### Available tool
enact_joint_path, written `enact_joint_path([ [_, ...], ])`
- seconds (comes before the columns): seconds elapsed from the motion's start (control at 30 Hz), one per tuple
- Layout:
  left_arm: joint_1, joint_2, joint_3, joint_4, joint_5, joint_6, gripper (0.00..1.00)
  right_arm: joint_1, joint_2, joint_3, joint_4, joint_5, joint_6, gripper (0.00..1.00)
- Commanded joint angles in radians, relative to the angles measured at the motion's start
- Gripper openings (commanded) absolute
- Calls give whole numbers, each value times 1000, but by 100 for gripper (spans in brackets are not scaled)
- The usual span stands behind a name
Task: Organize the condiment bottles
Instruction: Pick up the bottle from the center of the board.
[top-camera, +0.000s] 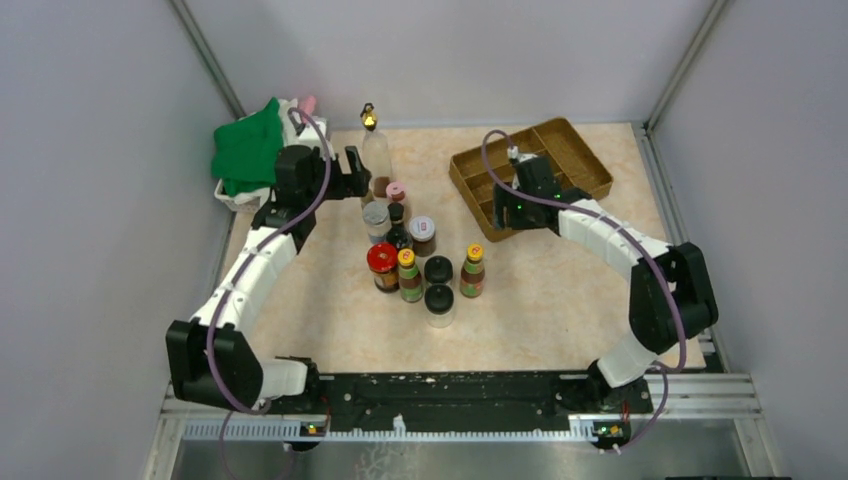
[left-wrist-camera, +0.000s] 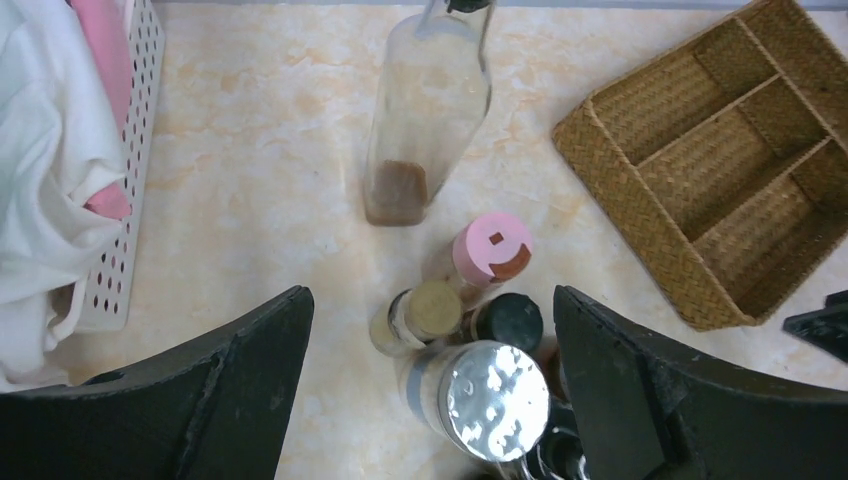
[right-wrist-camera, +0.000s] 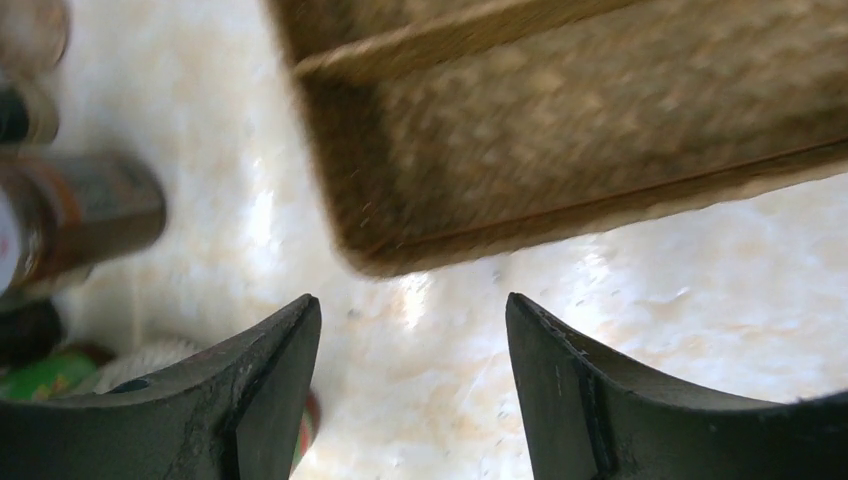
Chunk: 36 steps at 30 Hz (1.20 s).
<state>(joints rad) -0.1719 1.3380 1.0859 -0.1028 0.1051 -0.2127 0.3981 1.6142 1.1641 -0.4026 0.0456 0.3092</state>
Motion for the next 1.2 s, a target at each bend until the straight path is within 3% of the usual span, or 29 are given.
enact_joint_path([
  [0.0, -35, -89, -29, -77, -13, -21, 96, 100, -123, -21, -46, -12, -16, 69],
  [0.17, -50, -101, -42, -120, -22, -10, 95, 175, -262, -73, -161, 225, 67, 69],
  [0.37, -64, -128, -55, -138, -25, -5, 95, 224, -412, -181, -206, 375, 152, 70],
  [0.57, -69, -142, -49, -161, -31, 7, 95, 303, -520, -283, -167, 327, 176, 69],
  [0.77, -72, -147, -46, -171, -30, 9, 95, 422, -525, -277, -187, 301, 192, 69],
  [1.17, -78, -151, -43, -178, -33, 18, 95, 518, -481, -312, 92, 203, 98, 70],
])
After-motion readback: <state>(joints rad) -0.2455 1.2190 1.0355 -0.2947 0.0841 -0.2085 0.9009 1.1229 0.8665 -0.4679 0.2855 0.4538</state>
